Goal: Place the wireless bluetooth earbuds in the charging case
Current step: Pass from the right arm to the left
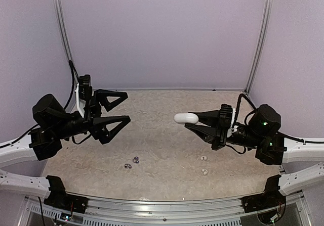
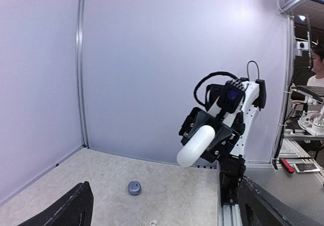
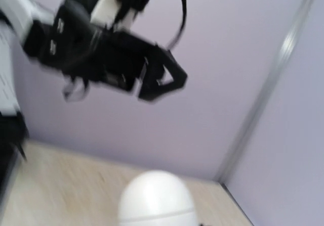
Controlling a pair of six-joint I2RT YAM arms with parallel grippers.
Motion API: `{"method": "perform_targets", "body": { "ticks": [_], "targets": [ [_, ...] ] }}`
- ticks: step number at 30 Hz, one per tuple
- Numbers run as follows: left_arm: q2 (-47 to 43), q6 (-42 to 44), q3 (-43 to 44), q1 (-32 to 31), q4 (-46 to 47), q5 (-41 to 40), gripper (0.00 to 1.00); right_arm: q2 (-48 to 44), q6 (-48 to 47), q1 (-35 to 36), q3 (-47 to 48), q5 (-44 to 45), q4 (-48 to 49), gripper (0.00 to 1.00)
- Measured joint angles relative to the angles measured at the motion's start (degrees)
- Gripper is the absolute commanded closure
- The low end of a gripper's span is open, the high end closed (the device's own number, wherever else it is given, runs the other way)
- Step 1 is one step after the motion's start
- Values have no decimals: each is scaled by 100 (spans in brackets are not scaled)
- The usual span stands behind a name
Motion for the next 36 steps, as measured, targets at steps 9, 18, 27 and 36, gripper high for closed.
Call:
{"method": "perform_targets", "body": {
  "ticks": [9, 18, 27, 36],
  "targets": [
    [1167, 1668, 345, -1593, 332, -326, 28, 313, 1119, -26, -17, -898, 1211, 92],
    [1897, 2229, 765, -1829, 553, -560, 43, 446, 1519, -26, -17, -1329, 1458, 92],
    [2232, 2365, 850, -2004, 835, -833, 52, 573, 1615, -26, -17, -1480, 1552, 92],
    [2269, 2367, 857, -2037, 1086, -951, 68, 614, 1672, -26, -17, -1558, 1593, 91]
  ]
}}
